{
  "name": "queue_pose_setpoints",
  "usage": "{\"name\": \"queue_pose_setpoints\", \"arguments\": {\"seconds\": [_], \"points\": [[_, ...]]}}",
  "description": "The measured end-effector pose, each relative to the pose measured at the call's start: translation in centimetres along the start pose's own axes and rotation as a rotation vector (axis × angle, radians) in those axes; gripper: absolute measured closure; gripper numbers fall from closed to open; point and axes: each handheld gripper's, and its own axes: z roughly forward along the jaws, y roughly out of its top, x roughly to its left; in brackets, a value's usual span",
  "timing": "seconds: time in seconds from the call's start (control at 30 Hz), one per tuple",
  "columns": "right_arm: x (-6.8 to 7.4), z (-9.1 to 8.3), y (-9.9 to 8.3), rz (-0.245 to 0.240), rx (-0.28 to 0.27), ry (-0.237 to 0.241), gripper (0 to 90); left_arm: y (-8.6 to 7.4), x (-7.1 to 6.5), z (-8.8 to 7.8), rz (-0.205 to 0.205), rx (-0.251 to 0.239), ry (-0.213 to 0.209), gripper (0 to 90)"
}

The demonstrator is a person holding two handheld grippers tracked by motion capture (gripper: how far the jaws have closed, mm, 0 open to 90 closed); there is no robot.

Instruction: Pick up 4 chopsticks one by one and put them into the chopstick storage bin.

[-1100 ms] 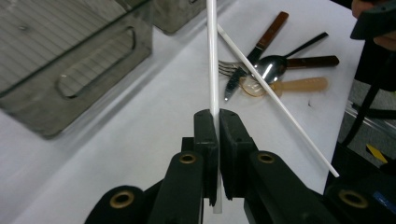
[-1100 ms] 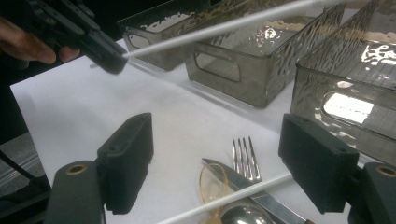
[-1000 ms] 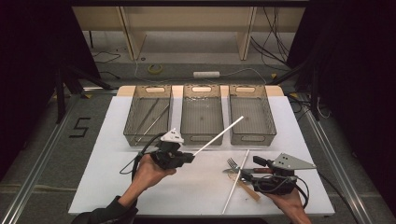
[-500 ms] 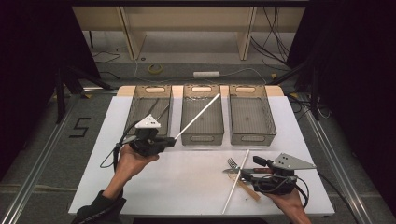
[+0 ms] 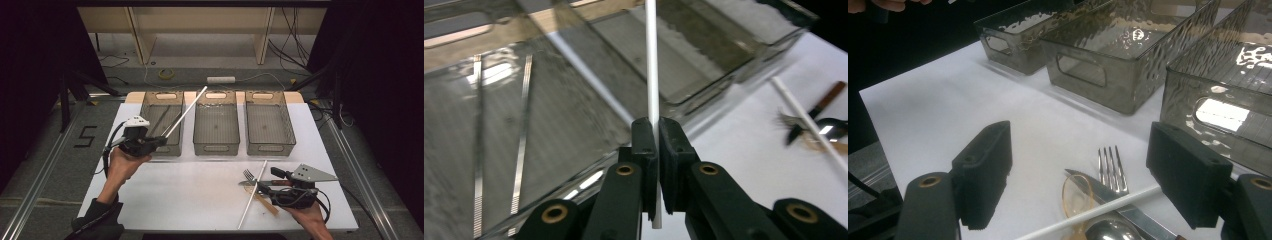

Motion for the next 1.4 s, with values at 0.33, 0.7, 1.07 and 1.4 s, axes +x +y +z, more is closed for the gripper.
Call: {"name": "queue_pose_setpoints", "arguments": {"seconds": [0.33,0.7,1.07,1.4], "points": [[0.0,0.1,0.0,0.003,-0.001,0.000,27.3,0.1,3.2,0.5,-0.043,0.014,0.091,86.1],[-0.1,0.1,-0.1,0.006,0.000,0.004,27.3,0.3,5.2,1.8,-0.071,0.049,0.136,86.1],[-0.1,0.1,-0.1,0.007,0.003,0.002,27.3,0.2,6.7,3.3,-0.098,0.093,0.163,86.1],[-0.1,0.1,-0.1,0.011,0.006,0.001,27.3,-0.2,7.6,4.9,-0.118,0.139,0.190,86.0]]}}
